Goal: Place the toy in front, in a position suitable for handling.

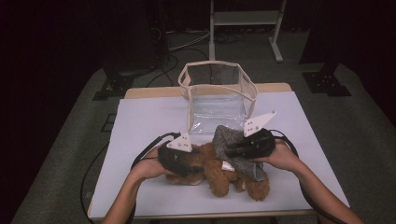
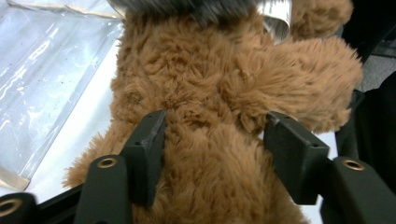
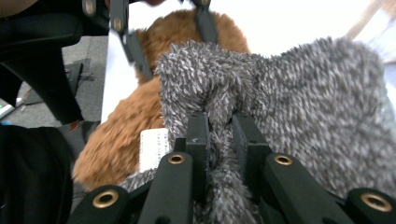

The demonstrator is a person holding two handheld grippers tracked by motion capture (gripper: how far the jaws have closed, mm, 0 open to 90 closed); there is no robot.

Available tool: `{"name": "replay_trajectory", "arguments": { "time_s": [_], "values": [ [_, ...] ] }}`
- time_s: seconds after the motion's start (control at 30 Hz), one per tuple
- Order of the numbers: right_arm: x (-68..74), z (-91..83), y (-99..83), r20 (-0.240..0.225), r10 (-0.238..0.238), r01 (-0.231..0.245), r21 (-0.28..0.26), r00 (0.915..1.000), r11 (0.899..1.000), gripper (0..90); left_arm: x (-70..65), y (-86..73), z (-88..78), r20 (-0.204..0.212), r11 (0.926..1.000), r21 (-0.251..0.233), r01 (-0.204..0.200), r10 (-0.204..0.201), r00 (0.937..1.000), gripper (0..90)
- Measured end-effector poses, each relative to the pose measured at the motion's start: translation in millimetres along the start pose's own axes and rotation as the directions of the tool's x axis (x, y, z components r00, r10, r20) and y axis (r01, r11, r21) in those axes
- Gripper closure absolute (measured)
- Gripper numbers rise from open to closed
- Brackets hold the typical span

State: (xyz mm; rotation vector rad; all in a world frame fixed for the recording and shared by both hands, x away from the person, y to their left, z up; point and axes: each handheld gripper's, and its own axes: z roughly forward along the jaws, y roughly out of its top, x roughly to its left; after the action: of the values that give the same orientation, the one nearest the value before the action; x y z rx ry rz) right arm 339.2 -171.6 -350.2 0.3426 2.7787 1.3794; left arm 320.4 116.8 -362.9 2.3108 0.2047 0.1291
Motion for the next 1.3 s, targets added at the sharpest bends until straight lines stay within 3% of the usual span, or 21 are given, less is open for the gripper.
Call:
{"name": "replay_trajectory", "arguments": {
  "time_s": [0.17, 0.3, 0.5, 0.63, 0.77, 0.97, 1.03, 1.1, 1.2, 1.3],
  "values": [
    [6.6, -6.0, -21.3, -0.014, 0.022, -0.021, 0.021, 0.9997, 1.0, 77.8, 3.9, -0.4, -14.6, -0.044, 0.9996, -0.018, 0.023, -0.023, 0.9987, 33.3],
    [6.2, -14.7, -27.2, -0.02, 0.023, -0.022, 0.038, 0.9995, 0.999, 77.8, 5.6, -7.9, -9.9, -0.03, 0.9991, -0.003, 0.043, -0.043, 0.9986, 37.7],
    [3.7, -21.2, 1.1, 0.022, -0.023, 0.022, 0.018, 0.9995, 1.0, 77.7, 3.5, -11.5, -4.1, -0.002, 0.9989, -0.003, 0.047, -0.047, 0.9989, 39.1],
    [-3.7, -6.6, 25.3, 0.017, -0.043, 0.043, 0.015, 0.9989, 0.999, 77.7, -0.7, -15.1, -5.0, 0.014, 0.999, -0.005, 0.046, -0.045, 0.9989, 39.4],
    [-8.0, 7.0, 33.7, 0.01, -0.045, 0.045, 0.02, 0.9989, 0.999, 77.7, -5.8, -19.1, -7.1, 0.024, 0.9993, -0.012, 0.036, -0.035, 0.9991, 39.4],
    [-3.0, 12.7, 15.1, -0.033, -0.016, 0.017, 0.046, 0.9993, 0.999, 77.8, -7.5, -16.1, -14.4, 0.044, 0.9988, -0.042, 0.026, -0.024, 0.9987, 39.2],
    [0.0, 11.2, 6.6, -0.041, -0.005, 0.007, 0.043, 0.9991, 0.999, 77.9, -5.0, -9.8, -20.3, 0.028, 0.9976, -0.068, 0.013, -0.011, 0.9995, 38.0],
    [2.0, 8.3, -0.4, -0.046, 0.006, -0.005, 0.035, 0.9989, 0.999, 78.0, -1.4, -5.5, -24.8, -0.013, 0.997, -0.073, 0.027, -0.028, 0.9995, 34.9],
    [5.3, 4.9, -6.7, -0.068, 0.009, -0.007, 0.027, 0.9977, 1.0, 77.9, 6.1, -8.6, -25.1, -0.041, 0.9982, -0.031, 0.052, -0.053, 0.9978, 33.2],
    [8.4, 2.5, -8.4, -0.071, 0.001, 0.001, 0.027, 0.9974, 1.0, 77.9, 6.5, -19.5, -18.7, 0.007, 0.9955, -0.042, 0.085, -0.084, 0.9964, 36.1]
  ]
}}
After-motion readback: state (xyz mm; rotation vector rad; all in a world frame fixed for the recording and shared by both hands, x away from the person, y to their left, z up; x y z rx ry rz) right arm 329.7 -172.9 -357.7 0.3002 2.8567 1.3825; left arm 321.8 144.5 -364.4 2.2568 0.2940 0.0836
